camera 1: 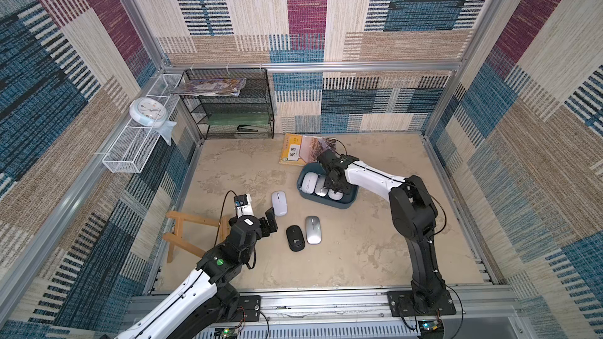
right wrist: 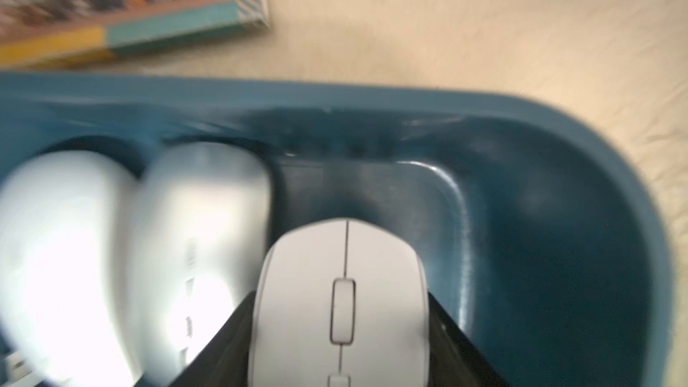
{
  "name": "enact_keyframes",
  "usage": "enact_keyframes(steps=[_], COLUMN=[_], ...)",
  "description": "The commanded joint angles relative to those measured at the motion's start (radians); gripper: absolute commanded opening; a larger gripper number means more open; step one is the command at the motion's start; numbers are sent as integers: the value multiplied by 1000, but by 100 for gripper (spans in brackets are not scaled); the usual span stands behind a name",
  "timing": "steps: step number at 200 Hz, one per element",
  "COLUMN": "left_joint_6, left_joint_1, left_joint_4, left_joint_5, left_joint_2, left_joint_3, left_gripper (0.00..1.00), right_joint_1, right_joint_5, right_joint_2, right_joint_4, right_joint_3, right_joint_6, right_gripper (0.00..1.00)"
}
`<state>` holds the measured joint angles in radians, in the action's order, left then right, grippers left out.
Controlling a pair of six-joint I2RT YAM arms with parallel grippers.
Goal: Take out the mouse from the storage box
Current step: Pick up the mouse from the storage box, then place the mouse at the center of the board.
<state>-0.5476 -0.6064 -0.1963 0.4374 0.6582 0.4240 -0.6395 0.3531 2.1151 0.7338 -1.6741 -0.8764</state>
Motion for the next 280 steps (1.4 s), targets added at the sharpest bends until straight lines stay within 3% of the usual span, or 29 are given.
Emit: enact_keyframes(steps=[1,85,133,200,246,280], left_joint_6=[3,11,13,11,33,35], left_joint_1=[2,2,2,2,2,4], left_joint_4=[13,12,13,17,-50,-53], left_joint_5=[1,0,-10,-5,117,144], left_joint_2=[5,40,57,61,29,-22], left_joint_3=[6,18,24,23,41,19], left_gripper=[99,99,99,99,99,99], right_joint_1=[-3,-30,-138,-227,-275,-278], right_joint_5=[36,7,14,-71,-104,-126], right_joint_2=[-31,-258,-423,-605,-671,-685], right_joint_4=[-11,-83,-164,-315,-402,-452], right_joint_3=[2,131,347,611,754,842], right_joint_6=[42,125,191,236,245,228], right_gripper=[43,44,44,44,44,44])
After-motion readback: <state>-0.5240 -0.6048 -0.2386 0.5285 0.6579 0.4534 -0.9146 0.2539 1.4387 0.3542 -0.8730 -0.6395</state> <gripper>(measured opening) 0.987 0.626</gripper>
